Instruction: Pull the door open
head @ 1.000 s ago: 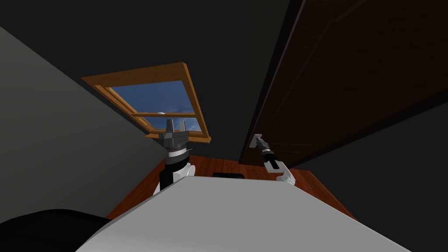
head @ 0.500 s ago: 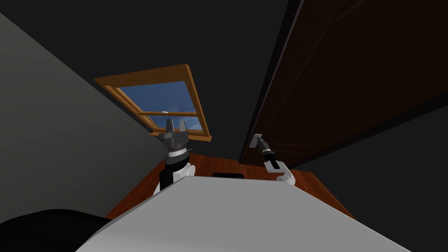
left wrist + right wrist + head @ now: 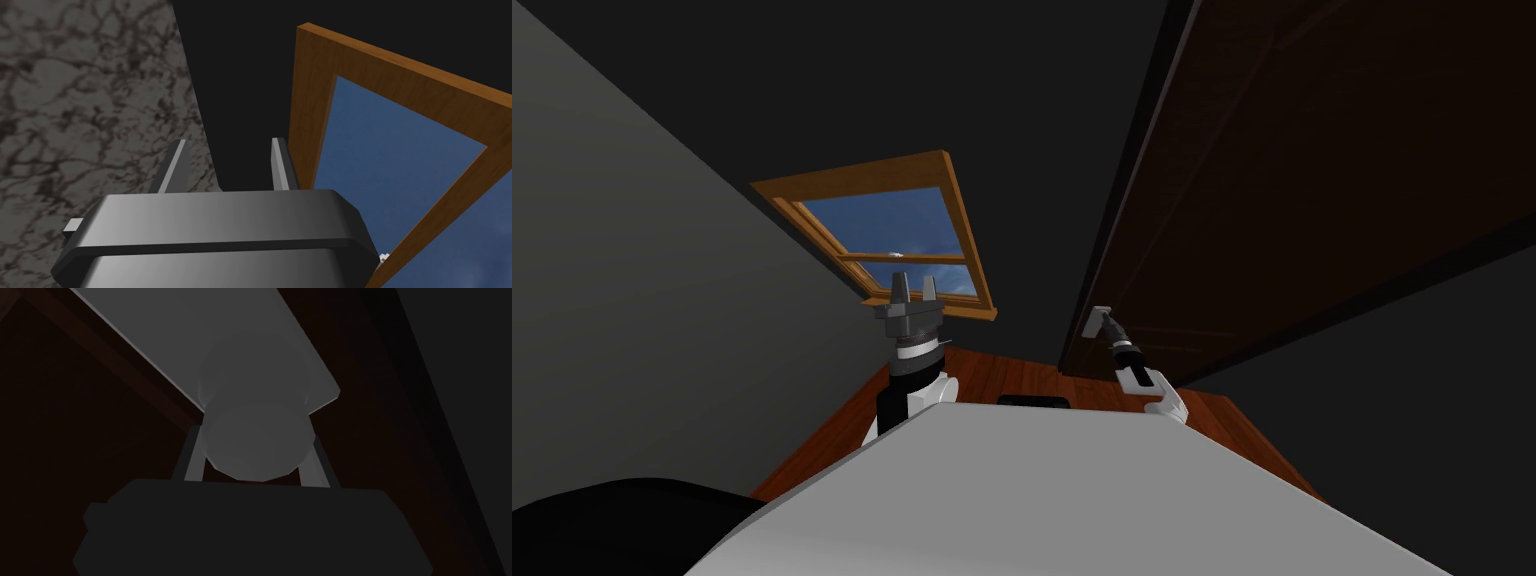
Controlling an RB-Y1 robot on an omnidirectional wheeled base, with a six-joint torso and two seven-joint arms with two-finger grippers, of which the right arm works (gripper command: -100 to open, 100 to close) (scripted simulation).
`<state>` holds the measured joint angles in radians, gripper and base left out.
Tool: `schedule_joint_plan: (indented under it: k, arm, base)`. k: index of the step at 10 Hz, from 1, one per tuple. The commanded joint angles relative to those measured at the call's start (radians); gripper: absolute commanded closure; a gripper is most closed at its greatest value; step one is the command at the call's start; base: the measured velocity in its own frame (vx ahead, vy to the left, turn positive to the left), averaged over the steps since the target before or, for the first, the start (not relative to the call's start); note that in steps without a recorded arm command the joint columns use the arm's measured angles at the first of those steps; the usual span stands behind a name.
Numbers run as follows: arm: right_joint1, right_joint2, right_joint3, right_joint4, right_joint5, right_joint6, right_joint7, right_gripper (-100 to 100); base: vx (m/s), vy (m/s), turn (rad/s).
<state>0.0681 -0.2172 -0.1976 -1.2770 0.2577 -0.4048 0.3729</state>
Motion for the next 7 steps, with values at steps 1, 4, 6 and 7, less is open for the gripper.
schedule_joint_plan:
  k: [1, 4, 6, 7]
  arm:
    - [0.002, 0.007, 0.013, -0.002, -0.013, 0.001, -0.036, 100]
    - [0.003, 0.006, 0.020, -0.006, -0.062, 0.005, -0.116, 100]
    - [0.004, 0.005, 0.024, -0.007, -0.087, 0.007, -0.158, 100]
    - [0.005, 0.004, 0.028, -0.009, -0.112, 0.009, -0.191, 100]
  base:
    - [-0.041, -0.030, 0.040]
    - [-0.040, -0.023, 0.049]
    - [-0.049, -0.027, 0.061]
    - [-0.042, -0.017, 0.072]
